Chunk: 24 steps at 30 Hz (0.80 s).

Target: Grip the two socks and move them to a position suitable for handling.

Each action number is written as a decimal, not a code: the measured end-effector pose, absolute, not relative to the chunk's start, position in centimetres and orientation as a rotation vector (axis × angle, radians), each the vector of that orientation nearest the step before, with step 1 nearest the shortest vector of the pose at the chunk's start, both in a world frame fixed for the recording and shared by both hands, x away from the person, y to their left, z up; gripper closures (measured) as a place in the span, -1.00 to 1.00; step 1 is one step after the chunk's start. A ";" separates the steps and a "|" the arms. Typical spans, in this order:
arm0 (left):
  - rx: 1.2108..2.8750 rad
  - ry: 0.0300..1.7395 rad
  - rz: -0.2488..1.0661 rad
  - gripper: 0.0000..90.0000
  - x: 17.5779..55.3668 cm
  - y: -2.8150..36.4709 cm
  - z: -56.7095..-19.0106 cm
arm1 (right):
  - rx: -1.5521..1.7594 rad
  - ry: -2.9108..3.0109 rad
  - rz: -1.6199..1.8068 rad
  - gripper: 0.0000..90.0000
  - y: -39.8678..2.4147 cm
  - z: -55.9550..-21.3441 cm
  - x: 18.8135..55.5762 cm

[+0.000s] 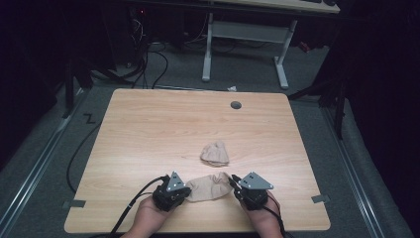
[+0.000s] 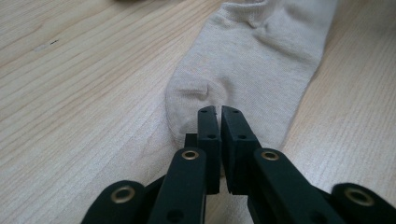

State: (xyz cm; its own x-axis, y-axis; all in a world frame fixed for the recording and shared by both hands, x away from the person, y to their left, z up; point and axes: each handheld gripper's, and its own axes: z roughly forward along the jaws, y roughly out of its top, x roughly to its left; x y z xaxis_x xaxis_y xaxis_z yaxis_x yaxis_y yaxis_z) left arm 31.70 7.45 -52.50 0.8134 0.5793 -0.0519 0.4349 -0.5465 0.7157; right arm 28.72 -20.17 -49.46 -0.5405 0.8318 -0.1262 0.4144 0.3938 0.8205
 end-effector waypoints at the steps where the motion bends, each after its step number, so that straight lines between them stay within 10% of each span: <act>1: 2.237 0.738 0.249 0.90 31.7 7.5 -52.5 | 1.066 2.119 1.039 0.76 -20.2 -49.4 28.7; 24: 2.237 0.723 0.298 0.51 30.0 11.0 -51.5 | 0.992 2.395 1.010 0.67 -16.5 -51.4 27.7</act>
State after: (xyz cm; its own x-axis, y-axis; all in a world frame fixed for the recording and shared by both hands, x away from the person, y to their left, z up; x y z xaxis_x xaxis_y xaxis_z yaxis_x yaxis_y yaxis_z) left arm 30.01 11.04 -51.48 0.8128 0.5825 -0.0087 0.4069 -0.5571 0.7239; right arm 27.68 -16.45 -51.35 -0.6900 0.7219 -0.0525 0.4662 0.4987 0.7307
